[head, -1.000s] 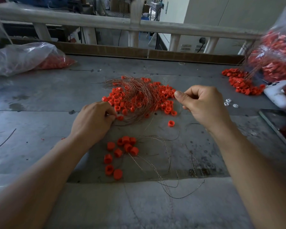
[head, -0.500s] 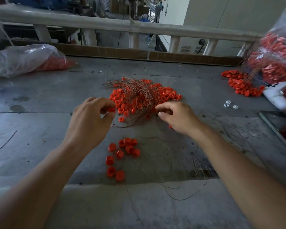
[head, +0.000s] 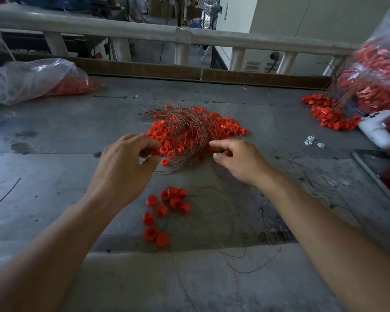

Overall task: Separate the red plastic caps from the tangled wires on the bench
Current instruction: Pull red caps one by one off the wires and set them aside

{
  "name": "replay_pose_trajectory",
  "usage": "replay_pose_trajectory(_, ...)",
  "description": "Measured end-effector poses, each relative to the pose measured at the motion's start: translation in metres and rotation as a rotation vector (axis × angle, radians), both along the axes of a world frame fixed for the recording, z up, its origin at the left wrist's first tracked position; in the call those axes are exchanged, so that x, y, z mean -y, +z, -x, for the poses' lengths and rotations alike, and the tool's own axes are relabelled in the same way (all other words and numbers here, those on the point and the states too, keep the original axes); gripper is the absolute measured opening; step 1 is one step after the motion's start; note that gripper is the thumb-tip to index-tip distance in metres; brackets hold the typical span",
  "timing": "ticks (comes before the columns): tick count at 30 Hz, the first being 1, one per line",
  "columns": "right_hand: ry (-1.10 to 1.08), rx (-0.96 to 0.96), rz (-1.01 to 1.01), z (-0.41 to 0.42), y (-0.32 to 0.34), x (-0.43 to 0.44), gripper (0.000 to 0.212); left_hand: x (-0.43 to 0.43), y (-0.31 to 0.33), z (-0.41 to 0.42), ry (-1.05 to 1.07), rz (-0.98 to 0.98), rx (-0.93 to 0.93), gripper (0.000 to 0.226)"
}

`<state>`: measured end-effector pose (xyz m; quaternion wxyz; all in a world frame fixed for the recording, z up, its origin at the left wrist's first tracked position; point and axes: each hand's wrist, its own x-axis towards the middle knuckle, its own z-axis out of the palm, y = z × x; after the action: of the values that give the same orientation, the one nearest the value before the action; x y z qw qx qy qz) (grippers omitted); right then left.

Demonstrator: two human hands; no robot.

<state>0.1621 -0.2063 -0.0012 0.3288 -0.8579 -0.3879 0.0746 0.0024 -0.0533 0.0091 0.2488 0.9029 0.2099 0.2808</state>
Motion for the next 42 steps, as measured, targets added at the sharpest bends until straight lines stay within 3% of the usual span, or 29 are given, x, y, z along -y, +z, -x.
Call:
replay_pose_trajectory(6, -0.081, 0.018, -0.193, 0.001, 0.005, 0.004, 0.024, 0.0, 0.0, 0.0, 0.01, 0.005, -0.001, 0.016)
replay_pose_trajectory(12, -0.087, 0.032, -0.206, -0.002, 0.005, 0.003, 0.021, -0.001, 0.0, 0.0, 0.005, 0.006, 0.016, 0.015)
replay_pose_trajectory(18, -0.044, 0.164, -0.097, -0.001, 0.002, 0.0, 0.024, -0.001, 0.0, 0.0, -0.003, -0.002, 0.016, 0.015)
replay_pose_trajectory(23, -0.025, 0.221, 0.018, 0.001, -0.005, -0.007, 0.045, -0.001, 0.0, 0.0, -0.005, -0.01, 0.012, 0.016)
replay_pose_trajectory(28, -0.098, 0.192, 0.012, -0.002, -0.005, -0.008, 0.03, -0.001, 0.001, 0.0, -0.016, -0.013, 0.01, 0.017)
replay_pose_trajectory(35, -0.102, 0.176, -0.099, -0.002, -0.003, -0.007, 0.007, 0.0, 0.001, 0.0, -0.02, -0.013, 0.006, 0.017)
replay_pose_trajectory(38, -0.114, 0.127, -0.189, -0.003, 0.001, -0.005, 0.01, 0.001, 0.003, 0.001, -0.03, 0.017, 0.005, 0.018)
replay_pose_trajectory(42, -0.197, -0.01, -0.461, -0.011, 0.015, 0.004, 0.022, 0.003, 0.005, 0.002, -0.057, 0.093, 0.013, 0.017)
